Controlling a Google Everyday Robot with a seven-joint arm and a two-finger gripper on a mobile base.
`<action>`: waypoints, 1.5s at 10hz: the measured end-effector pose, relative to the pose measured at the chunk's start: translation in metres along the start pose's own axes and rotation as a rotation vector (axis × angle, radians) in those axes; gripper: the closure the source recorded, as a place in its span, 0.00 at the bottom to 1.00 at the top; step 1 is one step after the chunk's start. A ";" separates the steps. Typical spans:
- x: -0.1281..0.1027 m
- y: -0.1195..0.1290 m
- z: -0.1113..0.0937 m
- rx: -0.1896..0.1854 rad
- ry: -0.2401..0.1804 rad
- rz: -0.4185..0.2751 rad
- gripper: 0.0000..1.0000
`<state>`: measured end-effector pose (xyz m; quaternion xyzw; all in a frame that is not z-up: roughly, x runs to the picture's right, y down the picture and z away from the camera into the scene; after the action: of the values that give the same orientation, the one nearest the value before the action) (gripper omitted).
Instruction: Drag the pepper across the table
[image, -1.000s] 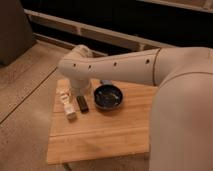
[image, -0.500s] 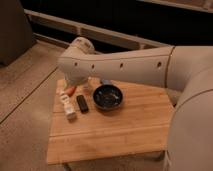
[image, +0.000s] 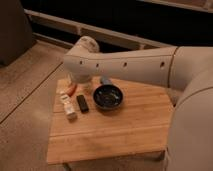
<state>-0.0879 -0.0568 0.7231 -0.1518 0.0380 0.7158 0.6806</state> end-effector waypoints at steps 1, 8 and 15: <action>-0.021 -0.019 0.013 0.020 -0.015 0.075 0.35; -0.077 0.033 0.121 -0.079 0.071 0.097 0.35; -0.060 0.095 0.116 -0.060 0.153 -0.054 0.35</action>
<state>-0.1988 -0.0913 0.8349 -0.2272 0.0645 0.6845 0.6897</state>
